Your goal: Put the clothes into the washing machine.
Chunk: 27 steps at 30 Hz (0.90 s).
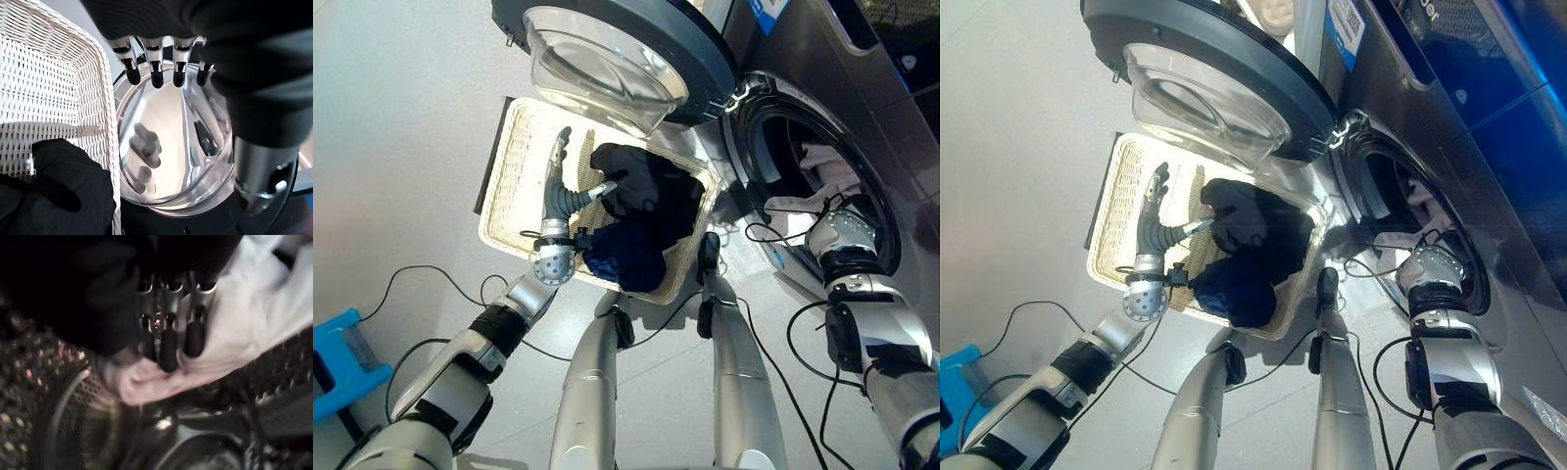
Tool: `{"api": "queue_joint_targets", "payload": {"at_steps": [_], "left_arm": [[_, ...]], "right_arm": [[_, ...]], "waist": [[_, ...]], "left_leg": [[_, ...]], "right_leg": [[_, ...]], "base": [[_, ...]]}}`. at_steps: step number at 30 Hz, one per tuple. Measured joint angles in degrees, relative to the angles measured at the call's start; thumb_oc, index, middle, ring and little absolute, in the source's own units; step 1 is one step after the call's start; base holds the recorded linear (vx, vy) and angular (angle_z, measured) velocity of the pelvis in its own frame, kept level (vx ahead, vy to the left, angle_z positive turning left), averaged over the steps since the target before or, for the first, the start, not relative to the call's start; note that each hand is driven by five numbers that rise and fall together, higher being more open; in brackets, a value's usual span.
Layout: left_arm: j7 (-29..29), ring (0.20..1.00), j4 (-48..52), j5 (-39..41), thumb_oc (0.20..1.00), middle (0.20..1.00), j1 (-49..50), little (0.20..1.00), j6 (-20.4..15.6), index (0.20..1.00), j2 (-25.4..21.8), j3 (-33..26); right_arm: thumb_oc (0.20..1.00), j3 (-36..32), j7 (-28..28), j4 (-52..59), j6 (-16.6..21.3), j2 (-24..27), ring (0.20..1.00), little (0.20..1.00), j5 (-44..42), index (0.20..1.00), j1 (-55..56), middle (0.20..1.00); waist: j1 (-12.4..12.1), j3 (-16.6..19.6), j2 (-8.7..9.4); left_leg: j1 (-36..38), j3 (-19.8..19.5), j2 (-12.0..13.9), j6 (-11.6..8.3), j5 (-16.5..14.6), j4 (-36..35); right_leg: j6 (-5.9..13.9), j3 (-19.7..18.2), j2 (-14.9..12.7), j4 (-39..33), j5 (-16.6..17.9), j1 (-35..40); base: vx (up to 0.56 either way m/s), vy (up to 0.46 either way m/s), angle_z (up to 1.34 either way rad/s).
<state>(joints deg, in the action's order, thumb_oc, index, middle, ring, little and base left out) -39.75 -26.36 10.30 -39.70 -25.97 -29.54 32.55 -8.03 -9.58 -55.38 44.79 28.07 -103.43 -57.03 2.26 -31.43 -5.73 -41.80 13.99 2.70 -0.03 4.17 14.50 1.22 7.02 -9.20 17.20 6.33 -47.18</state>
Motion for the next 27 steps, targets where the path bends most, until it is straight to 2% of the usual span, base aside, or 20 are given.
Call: {"api": "queue_joint_targets", "payload": {"at_steps": [1, 2, 3, 4, 10, 13, 16, 17, 20, 24, 27], "left_arm": [[0.05, 1.0, 0.0, 0.0, 1.0, 1.0, -0.01, 1.0, 0.0, 1.0, 0.01, 0.0], [0.21, 1.0, 0.0, 0.0, 1.0, 1.0, -0.08, 1.0, -0.03, 1.0, -0.03, -0.01], [0.21, 1.0, -0.03, 0.0, 1.0, 1.0, -0.08, 1.0, -0.03, 1.0, -0.14, -0.01], [0.22, 1.0, -0.14, -0.01, 1.0, 1.0, -0.14, 1.0, -0.03, 1.0, -0.17, 0.0], [0.48, 1.0, -0.83, -0.01, 1.0, 1.0, -0.25, 1.0, -0.29, 1.0, -0.27, -0.01], [1.16, 1.0, -1.62, -0.01, 1.0, 1.0, -0.39, 1.0, -0.45, 1.0, -0.26, -0.07], [1.91, 1.0, -1.61, -0.04, 1.0, 1.0, -0.25, 1.0, -0.86, 1.0, -0.29, -0.05], [2.13, 1.0, -1.63, -0.04, 1.0, 1.0, 0.07, 1.0, -0.95, 1.0, -0.26, -0.03], [2.47, 1.0, -1.65, -0.06, 1.0, 1.0, 0.29, 1.0, -1.79, 1.0, -0.61, -0.04], [2.49, 1.0, -2.08, -0.63, 1.0, 1.0, 0.8, 1.0, -2.17, 1.0, -0.46, 0.01], [2.42, 1.0, -2.47, -1.98, 1.0, 1.0, 0.86, 1.0, -1.15, 1.0, -0.81, 0.02]], "right_arm": [[1.0, 0.32, -1.19, -0.5, -1.24, 0.16, 1.0, 1.0, 2.78, 1.0, 0.18, 1.0], [1.0, 2.35, -4.14, -2.02, -4.78, 1.21, 1.0, 1.0, 9.5, 1.0, 0.69, 1.0], [1.0, 2.54, -5.09, -2.08, -5.88, 1.47, 1.0, 1.0, 11.69, 1.0, 0.7, 1.0], [1.0, 3.32, -6.82, -2.84, -8.57, 2.4, 1.0, 1.0, 16.2, 1.0, 0.56, 1.0], [1.0, 6.54, -11.15, -6.78, -17.07, 4.56, 1.0, 1.0, 31.08, 1.0, 0.1, 1.0], [1.0, 12.24, -14.58, -9.78, -27.77, 7.19, 1.0, 1.0, 47.25, 1.0, -1.22, 1.0], [1.0, 19.19, -14.67, -13.2, -37.17, 9.04, 1.0, 1.0, 57.72, 1.0, -1.71, 1.0], [1.0, 22.07, -14.66, -14.53, -42.03, 9.92, 1.0, 1.0, 62.51, 1.0, -1.75, 1.0], [1.0, 24.5, -14.77, -17.32, -51.94, 11.09, 1.0, 1.0, 70.77, 1.0, -1.78, 1.0], [1.0, 25.04, -17.26, -17.36, -56.34, 11.42, 1.0, 1.0, 75.75, 1.0, -2.89, 1.0], [1.0, 24.52, -22.0, -16.85, -55.97, 11.68, 1.0, 1.0, 77.47, 1.0, -4.34, 1.0]], "waist": [[0.0, 0.0, 0.0], [-0.12, 0.0, 0.0], [-0.09, 0.0, 0.0], [-0.09, 0.0, 0.0], [-0.27, 0.01, -0.02], [-0.38, 0.01, -0.02], [-0.71, 0.01, -0.02], [-1.44, 0.01, -0.02], [-1.76, 0.01, -0.02], [-1.82, 0.01, -0.02], [-2.01, 0.01, -0.02]], "left_leg": [[0.02, 0.01, 0.01, 0.0, 0.0, 0.0], [0.06, 0.01, 0.0, 0.03, 0.03, -0.02], [0.04, 0.01, -0.04, 0.06, 0.05, -0.03], [0.04, 0.02, 0.01, 0.09, 0.07, -0.04], [0.03, 0.01, -0.08, 0.2, 0.16, -0.12], [-0.02, -0.01, -0.04, 0.22, 0.17, -0.15], [-0.09, -0.03, 0.12, 0.25, 0.2, -0.31], [-0.14, -0.07, 0.12, 0.25, 0.2, -0.31], [-0.57, -0.33, 0.12, 0.26, 0.22, -0.36], [-1.19, -0.99, 0.09, 0.3, 0.25, -0.12], [-1.19, -1.21, 0.05, 0.31, 0.26, -0.05]], "right_leg": [[0.01, 0.01, -0.01, 0.0, 0.0, 0.02], [0.01, 0.04, -0.02, 0.0, 0.0, 0.09], [0.0, 0.05, 0.0, 0.0, 0.02, 0.05], [0.02, 0.05, 0.0, -0.01, 0.05, 0.05], [0.09, 0.11, -0.01, -0.06, 0.07, 0.11], [0.12, 0.14, -0.01, -0.16, 0.08, 0.08], [0.09, 0.25, -0.02, -0.32, 0.14, 0.07], [0.09, 0.34, -0.03, -0.35, 0.14, 0.07], [0.1, 0.87, -0.1, -0.58, 0.13, 0.04], [0.09, 1.57, -0.21, -0.73, 0.14, -0.02], [0.09, 1.62, -0.2, -0.72, 0.14, 0.04]], "base": [[0.0, 0.0, 0.0], [0.0, 0.0, 0.0], [0.0, 0.0, 0.0], [0.0, 0.0, 0.0], [0.0, 0.0, 0.0], [-0.01, -0.007, 0.0], [-0.02, -0.043, 0.01], [-0.01, -0.058, 0.01], [-0.02, -0.042, 0.06], [-0.01, -0.01, 0.06], [0.0, 0.02, 0.01]]}}
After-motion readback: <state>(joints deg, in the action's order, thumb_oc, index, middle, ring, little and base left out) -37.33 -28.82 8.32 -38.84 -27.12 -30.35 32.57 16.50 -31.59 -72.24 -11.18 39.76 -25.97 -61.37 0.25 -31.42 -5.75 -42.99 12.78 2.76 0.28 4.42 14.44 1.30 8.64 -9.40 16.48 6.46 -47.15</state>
